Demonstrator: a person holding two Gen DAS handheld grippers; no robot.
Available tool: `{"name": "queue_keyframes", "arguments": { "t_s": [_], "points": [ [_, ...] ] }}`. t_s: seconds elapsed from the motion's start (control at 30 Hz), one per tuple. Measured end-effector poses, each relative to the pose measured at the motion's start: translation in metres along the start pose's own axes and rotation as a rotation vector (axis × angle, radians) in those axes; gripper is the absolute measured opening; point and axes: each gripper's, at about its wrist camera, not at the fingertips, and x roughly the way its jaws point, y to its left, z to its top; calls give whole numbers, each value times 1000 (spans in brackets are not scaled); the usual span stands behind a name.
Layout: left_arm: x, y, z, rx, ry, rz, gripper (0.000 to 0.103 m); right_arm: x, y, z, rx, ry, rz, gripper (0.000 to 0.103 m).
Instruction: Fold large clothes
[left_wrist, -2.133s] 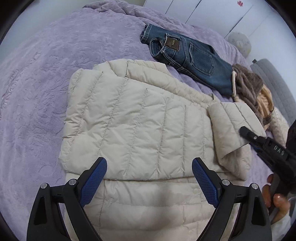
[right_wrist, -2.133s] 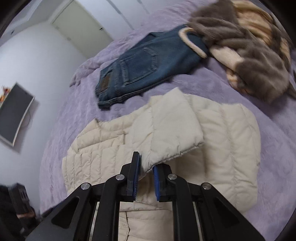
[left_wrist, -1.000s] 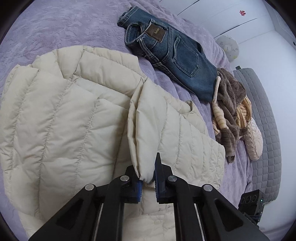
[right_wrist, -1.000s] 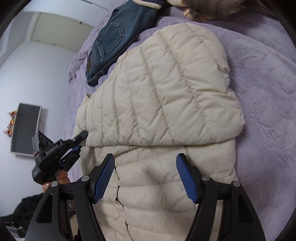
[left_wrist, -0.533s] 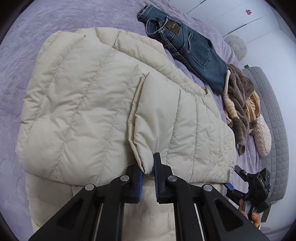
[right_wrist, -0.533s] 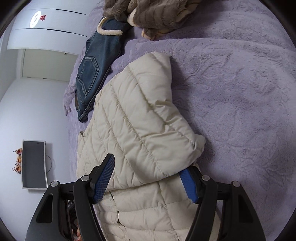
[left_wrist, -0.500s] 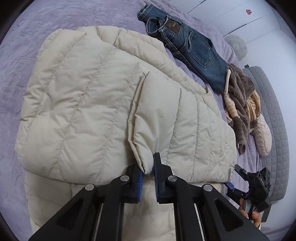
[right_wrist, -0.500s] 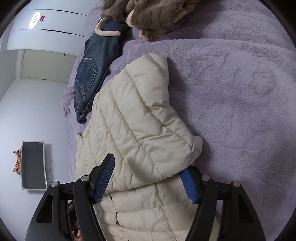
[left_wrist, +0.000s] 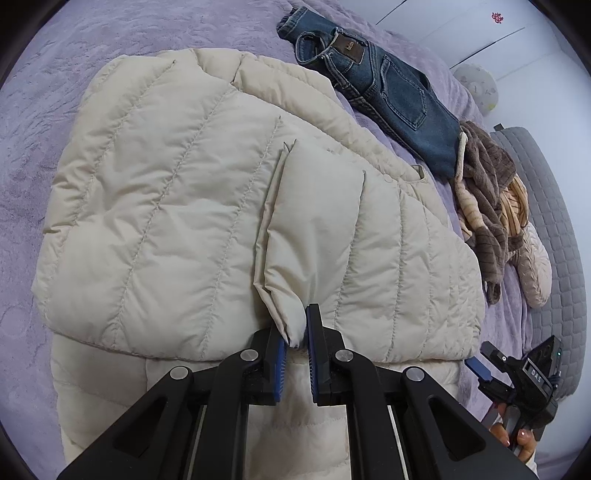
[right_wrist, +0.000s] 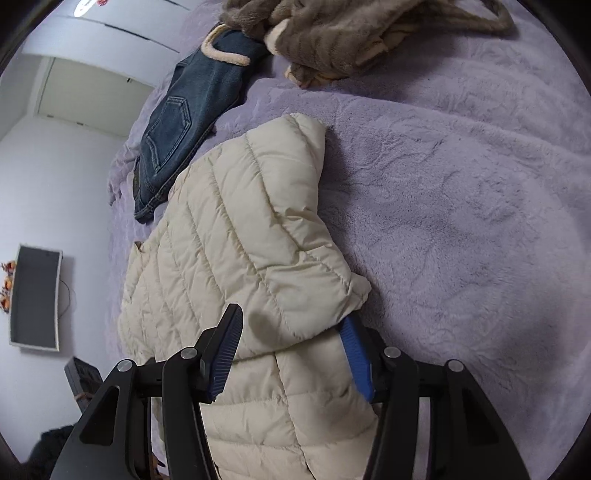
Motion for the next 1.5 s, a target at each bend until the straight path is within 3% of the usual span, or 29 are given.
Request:
{"name": "queue_keyframes", "arguments": {
  "t_s": [0.1,0.2,0.4,0.57,0.6,0.63,0.67,0.73,0.87,1.07,1.17,1.2,1.23,1.27,1.37,1.5],
  "points": [
    [2,2,0,-3,5,2,12,-21,4,-1,-49,-47,-15,58],
    [3,3,1,-1,10,9,12,-27,0,18,-21,-94,-8,59],
    [6,4,3,-3,13,24,12,10,-38,64,198,-57,129,59],
    [8,3,4,-1,12,45,12,31,-44,87,269,-33,249,58],
    [10,0,4,3,10,56,12,32,-42,89,268,-34,268,43],
    [10,-1,4,9,6,68,12,31,-38,91,250,-34,273,19],
    [9,-3,5,15,5,81,12,32,-32,94,216,-29,244,14],
    [6,-10,4,24,-6,114,12,29,-20,96,138,-38,168,13],
    [-13,-24,6,77,-39,190,12,31,-8,95,46,-33,94,13],
    [-53,-40,13,144,-129,288,12,33,-24,95,83,-34,112,13],
    [-53,-51,22,185,-139,296,12,27,-24,94,72,-24,108,18],
    [-48,-57,26,202,-133,303,12,23,-24,93,62,-27,103,28],
    [-41,-60,27,216,-123,306,12,17,-25,90,50,-36,104,46],
    [-32,-64,28,225,-109,299,12,11,-26,87,42,-49,108,53],
    [3,-63,29,227,-52,321,12,-2,-41,71,70,-58,175,56],
    [26,-49,26,203,-21,341,12,7,-77,54,229,-12,327,54]
  ]
}}
